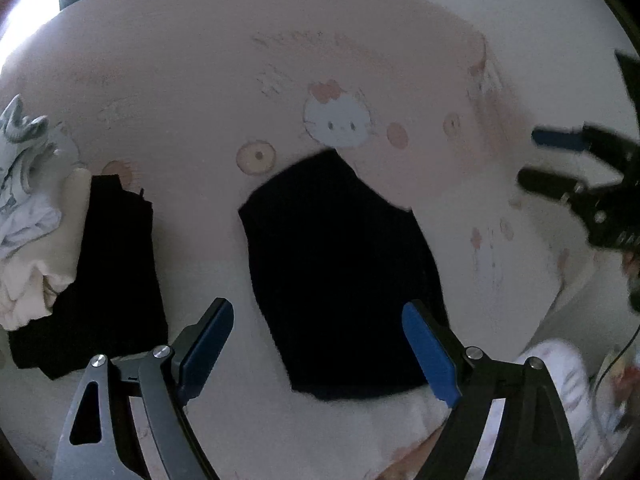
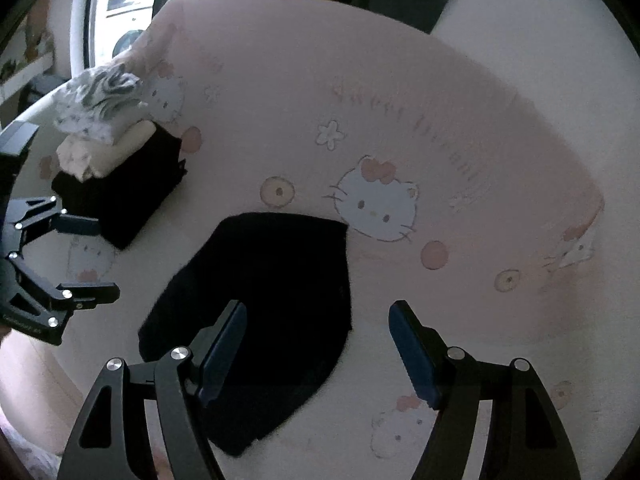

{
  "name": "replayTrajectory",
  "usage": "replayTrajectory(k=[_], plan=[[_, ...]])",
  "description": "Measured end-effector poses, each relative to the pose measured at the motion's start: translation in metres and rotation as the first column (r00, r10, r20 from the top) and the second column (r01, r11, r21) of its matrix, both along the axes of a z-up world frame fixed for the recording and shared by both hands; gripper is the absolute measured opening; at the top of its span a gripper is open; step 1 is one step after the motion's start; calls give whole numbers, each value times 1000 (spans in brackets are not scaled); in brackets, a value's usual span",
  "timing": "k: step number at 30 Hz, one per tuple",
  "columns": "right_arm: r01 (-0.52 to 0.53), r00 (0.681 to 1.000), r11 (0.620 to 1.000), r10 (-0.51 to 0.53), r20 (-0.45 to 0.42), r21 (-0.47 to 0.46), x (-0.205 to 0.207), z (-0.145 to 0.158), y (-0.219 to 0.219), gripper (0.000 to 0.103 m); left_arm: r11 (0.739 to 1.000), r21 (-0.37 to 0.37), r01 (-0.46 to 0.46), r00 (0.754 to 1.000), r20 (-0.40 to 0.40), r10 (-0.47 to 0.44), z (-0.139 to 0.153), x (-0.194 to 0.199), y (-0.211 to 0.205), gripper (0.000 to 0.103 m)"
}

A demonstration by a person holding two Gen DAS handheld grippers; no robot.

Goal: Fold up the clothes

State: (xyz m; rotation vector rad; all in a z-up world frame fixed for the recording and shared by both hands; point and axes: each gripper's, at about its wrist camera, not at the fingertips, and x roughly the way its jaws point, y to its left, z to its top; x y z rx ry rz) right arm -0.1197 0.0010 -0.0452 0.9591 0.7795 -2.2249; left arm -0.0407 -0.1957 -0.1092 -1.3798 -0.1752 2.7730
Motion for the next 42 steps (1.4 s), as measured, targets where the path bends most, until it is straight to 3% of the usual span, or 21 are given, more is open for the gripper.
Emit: replayTrajectory(k=[7,12,16,28,32,37,40,42], plan=[[-44,998,996,46,-37,74,26,-16,6,73,986,-163,28,999,-16,-31,-8,19,20,86],[-95,993,983,104,-54,157,52,-46,-2,73,944,-323,68,994,-54,-90,-17,35,32,86],[-126,991,972,131,-15,198,67,-74,-11,73,905,-412,102,992,-30,-125,-33,41,34,86],[-154,988,950,148,41,272,86,-122,-21,73,762,-615,204,970,24,-241,-80,57,48,86],[-135,991,946,133,30,294,83,-134,-19,73,701,-676,228,960,34,-278,-94,61,59,86],[-174,980,904,198,-22,392,91,-154,-16,73,609,-743,278,930,50,-364,-114,65,74,86],[-207,963,862,263,-59,463,107,-166,-13,73,573,-752,325,913,91,-397,-128,64,79,86],[-224,953,843,293,-69,489,115,-174,-12,73,527,-773,353,895,115,-431,-136,67,85,86]])
